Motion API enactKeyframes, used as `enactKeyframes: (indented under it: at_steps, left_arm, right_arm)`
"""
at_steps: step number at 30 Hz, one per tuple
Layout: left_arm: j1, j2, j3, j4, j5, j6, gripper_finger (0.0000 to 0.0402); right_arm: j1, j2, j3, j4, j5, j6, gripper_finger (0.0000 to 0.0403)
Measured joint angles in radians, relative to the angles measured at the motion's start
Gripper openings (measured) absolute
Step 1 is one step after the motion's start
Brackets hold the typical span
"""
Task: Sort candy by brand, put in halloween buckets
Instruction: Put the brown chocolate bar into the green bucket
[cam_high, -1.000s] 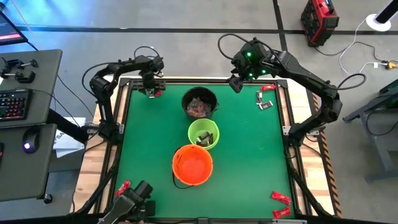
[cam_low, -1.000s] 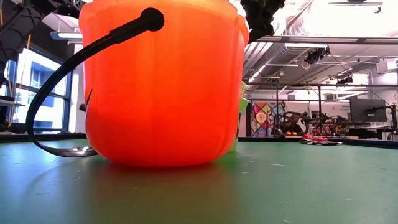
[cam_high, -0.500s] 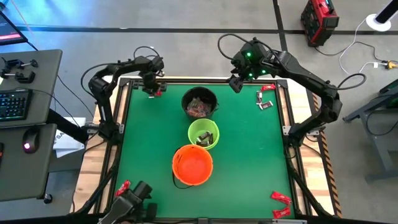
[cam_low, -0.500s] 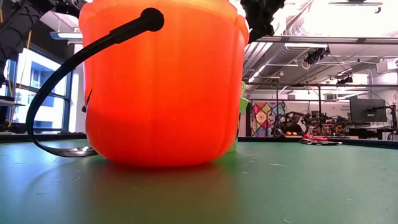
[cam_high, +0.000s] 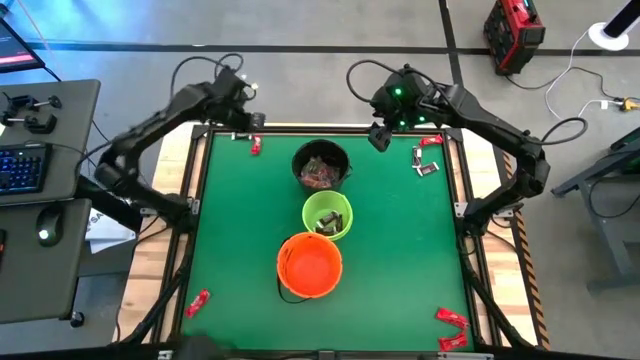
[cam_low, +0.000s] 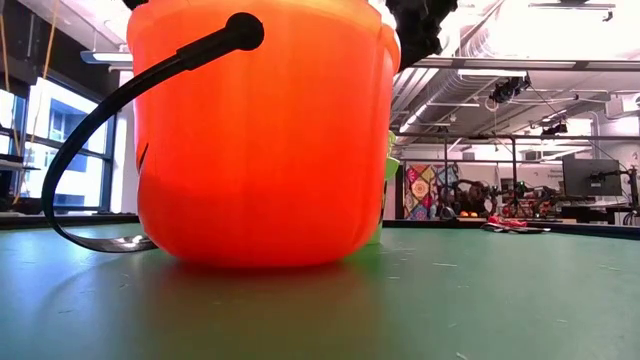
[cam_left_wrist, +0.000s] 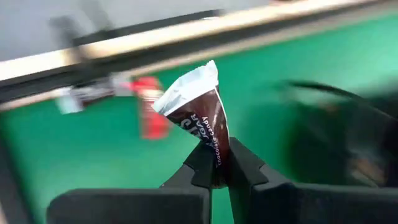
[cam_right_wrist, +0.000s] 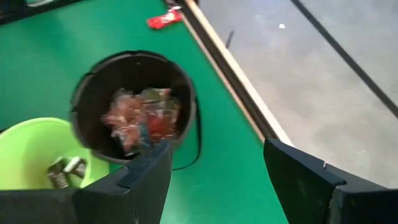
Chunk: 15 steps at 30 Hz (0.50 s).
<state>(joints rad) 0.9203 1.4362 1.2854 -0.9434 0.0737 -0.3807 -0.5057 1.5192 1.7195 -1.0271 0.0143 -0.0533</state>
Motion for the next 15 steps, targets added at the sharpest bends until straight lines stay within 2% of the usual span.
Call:
enactKeyframes:
  at_steps: [4,7,11,15]
  left_arm:
    - [-0.208,-0.121,0.000,0.001,0.102,0.041,0.0005]
    - [-0.403,-0.153,0.000,0.017,0.146,0.065,0.0005]
    - [-0.641,-0.132,0.000,0.076,0.145,0.144,0.0009]
    - [-0.802,-0.049,0.000,0.202,0.139,0.266,0.0019]
  right_arm:
    - [-0.016,0.000,0.000,0.000,0.011,-0.022,0.0247]
    - [-0.025,0.000,0.000,0.000,0.011,-0.041,0.0247]
    - [-0.039,0.000,0.000,0.001,0.008,-0.062,0.0247]
    - [-0.051,0.000,0.000,0.004,-0.010,-0.085,0.0247]
